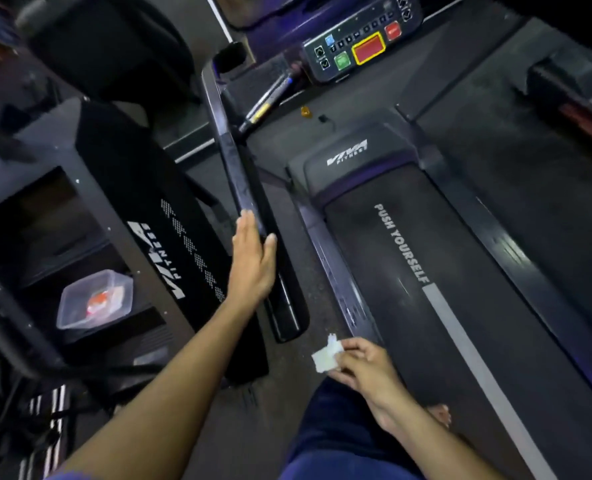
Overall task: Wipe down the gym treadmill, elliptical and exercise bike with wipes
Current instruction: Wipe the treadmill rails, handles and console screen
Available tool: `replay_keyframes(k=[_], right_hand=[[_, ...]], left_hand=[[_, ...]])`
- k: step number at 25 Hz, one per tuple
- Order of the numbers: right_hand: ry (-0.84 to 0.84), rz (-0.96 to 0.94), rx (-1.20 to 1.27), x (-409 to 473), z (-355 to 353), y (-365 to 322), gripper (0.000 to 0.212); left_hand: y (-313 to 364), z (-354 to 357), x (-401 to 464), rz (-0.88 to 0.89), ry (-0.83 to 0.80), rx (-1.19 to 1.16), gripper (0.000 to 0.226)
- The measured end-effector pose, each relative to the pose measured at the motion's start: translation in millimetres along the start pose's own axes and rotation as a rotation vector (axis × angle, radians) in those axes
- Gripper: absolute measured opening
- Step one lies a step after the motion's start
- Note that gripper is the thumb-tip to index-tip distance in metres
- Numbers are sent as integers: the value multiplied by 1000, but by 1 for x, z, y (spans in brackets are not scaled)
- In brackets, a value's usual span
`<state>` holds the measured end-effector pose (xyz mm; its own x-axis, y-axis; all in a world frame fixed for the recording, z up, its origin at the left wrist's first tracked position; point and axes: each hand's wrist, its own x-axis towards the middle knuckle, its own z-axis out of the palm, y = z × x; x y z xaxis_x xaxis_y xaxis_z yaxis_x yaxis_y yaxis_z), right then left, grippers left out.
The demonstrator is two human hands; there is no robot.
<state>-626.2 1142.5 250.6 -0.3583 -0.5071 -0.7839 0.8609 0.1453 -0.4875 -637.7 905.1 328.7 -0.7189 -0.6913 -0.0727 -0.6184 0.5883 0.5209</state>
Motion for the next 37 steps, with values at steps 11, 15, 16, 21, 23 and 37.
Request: replay_keyframes(k=[11,15,16,21,23,37], right_hand=[[117,274,171,85,63,-24,24],[-137,183,23,137,70,-50,22],[-178,157,15,150,75,-59,23],[-205,72,-42,207,127,-120,21],[-184,40,-82,237,151,-147,22],[-78,-85,-227,357,255,-265,30]], left_hand=[[-9,42,36,-45,69,146,61],[-14,41,35,-54,75,66,60],[-17,41,35,-59,78,40,60],[-16,39,37,-116,82,-6,58],[-12,38,39,-148,62,16,59],[-6,34,42,-208,32,100,68]])
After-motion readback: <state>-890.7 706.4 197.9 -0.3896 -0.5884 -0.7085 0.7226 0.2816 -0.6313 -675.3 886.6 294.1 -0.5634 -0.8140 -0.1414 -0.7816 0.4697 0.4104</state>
